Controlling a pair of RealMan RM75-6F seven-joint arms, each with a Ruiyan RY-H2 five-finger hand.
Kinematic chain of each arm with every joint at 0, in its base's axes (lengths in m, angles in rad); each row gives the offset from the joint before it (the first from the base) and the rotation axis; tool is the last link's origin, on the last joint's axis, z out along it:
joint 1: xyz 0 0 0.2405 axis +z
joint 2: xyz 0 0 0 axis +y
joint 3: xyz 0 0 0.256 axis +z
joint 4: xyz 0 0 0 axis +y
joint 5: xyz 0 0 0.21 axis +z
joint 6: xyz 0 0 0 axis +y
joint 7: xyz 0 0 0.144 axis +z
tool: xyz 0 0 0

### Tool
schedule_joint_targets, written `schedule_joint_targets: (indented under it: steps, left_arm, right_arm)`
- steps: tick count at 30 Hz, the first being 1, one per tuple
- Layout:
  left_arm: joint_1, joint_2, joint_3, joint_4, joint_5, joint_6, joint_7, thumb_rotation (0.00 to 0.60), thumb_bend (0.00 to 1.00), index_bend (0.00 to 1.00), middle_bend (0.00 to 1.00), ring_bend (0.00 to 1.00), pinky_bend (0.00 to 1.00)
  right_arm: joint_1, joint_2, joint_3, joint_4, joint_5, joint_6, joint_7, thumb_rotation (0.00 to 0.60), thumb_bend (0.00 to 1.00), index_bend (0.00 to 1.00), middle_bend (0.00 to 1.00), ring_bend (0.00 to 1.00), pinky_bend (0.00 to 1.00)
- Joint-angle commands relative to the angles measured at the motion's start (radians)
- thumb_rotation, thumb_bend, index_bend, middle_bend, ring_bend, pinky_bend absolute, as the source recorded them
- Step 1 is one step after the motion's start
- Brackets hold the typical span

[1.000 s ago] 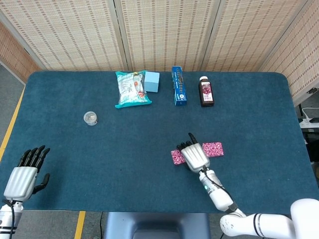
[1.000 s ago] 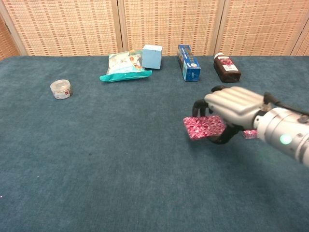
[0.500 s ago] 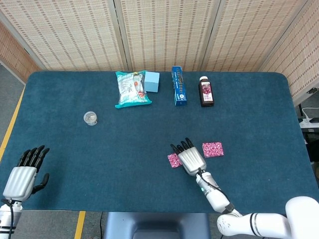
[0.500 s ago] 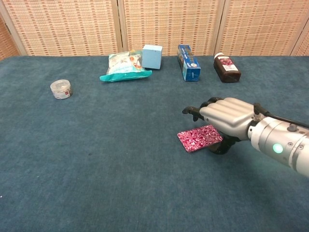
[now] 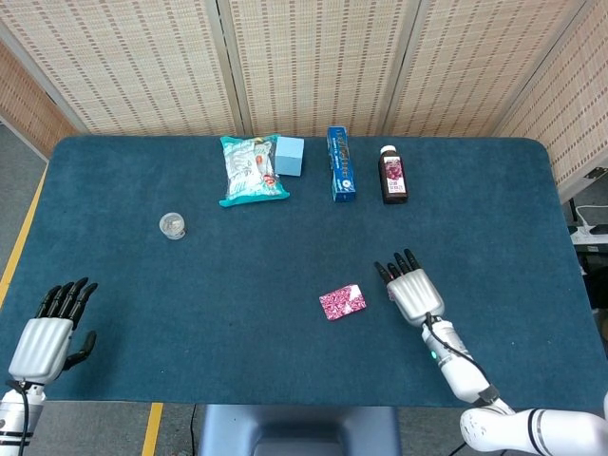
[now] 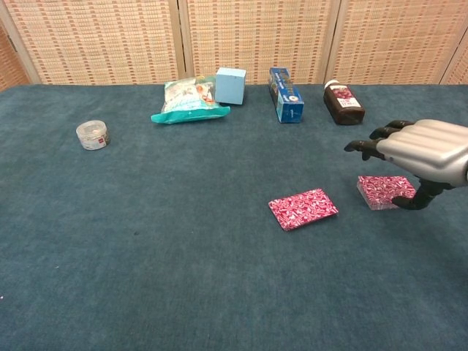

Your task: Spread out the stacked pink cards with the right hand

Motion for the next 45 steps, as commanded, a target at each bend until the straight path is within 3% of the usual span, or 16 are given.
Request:
schedule_joint_targets:
  steps: [1,14,27,35,45]
  left_arm:
    - [-0.001,-0.001,-0.001,-0.005,-0.001,0.000,0.007,0.600,0.46,0.00,0.00,0.00,0.07]
    - [0.003,-0.008,0.006,0.003,-0.001,-0.001,0.011,0.600,0.46,0.00,0.00,0.00,0.07]
    - [-0.001,-0.011,0.002,0.001,-0.011,-0.011,0.019,0.600,0.46,0.00,0.00,0.00,0.07]
    - [-0.001,-0.009,0.005,0.000,-0.005,-0.008,0.015,0.600,0.46,0.00,0.00,0.00,0.07]
    - [-0.002,-0.006,0.006,0.002,-0.004,-0.011,0.008,0.600,0.46,0.00,0.00,0.00,0.07]
  right_arm:
    - [-0.013,0.003,-0.021,0.049,-0.003,-0.023,0.026,0.600,0.27,0.00,0.17,0.05,0.00]
    - [-0.010,-0.037,0.001,0.157,0.009,-0.062,0.072,0.600,0.27,0.02,0.17,0.05,0.00]
    - [-0.012,-0.054,0.016,0.197,-0.023,-0.076,0.134,0.600,0.27,0.22,0.17,0.05,0.00]
    - [-0.014,-0.062,0.016,0.199,-0.014,-0.083,0.125,0.600,0.27,0.16,0.17,0.05,0.00]
    - [-0.014,-0.080,0.021,0.210,-0.001,-0.091,0.123,0.600,0.27,0.22,0.18,0.07,0.00]
